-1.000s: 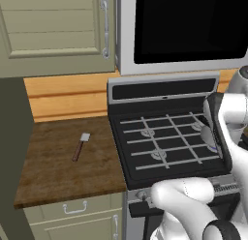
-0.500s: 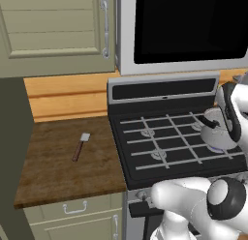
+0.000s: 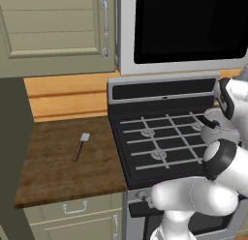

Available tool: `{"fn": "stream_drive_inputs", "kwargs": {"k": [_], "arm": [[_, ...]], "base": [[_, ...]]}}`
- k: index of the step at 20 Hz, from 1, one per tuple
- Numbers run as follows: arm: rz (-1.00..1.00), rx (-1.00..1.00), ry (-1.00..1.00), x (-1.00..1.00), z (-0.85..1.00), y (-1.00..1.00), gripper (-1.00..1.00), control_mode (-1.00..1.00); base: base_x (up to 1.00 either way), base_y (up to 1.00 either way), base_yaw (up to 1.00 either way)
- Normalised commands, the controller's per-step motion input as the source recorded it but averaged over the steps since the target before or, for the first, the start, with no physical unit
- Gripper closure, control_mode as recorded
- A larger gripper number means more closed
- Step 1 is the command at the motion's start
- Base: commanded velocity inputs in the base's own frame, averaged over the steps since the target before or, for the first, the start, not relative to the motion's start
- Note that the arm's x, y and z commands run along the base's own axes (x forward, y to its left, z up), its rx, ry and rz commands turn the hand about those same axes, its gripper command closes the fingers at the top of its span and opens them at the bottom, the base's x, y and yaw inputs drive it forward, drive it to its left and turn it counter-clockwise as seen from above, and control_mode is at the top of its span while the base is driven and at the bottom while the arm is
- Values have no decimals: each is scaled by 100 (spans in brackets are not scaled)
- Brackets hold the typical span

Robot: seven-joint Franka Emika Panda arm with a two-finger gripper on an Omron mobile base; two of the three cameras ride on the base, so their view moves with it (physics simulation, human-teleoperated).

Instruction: Put the eggplant and onion in the pot. Retrieve the spatula and lightly stir the vegetables in the pot.

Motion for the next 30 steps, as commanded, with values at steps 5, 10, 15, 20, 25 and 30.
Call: {"fn": "stream_drive_inputs", "kwargs": {"k": [5,10,15,20,25,30], "arm": [[0,0,3,40,-56,-14,100,-100],[0,1,0,32,-39,-26,100,-100],[0,1,0,33,-33,-30,100,-100],[0,1,2,29,-25,-34,100,-100],[0,0,1,21,-19,-16,100,-100],[0,0,3,23,-30,-2,100,-100]], "base": [[0,0,0],[0,0,0],[0,0,0],[0,0,0],[0,0,0],[0,0,0]]}}
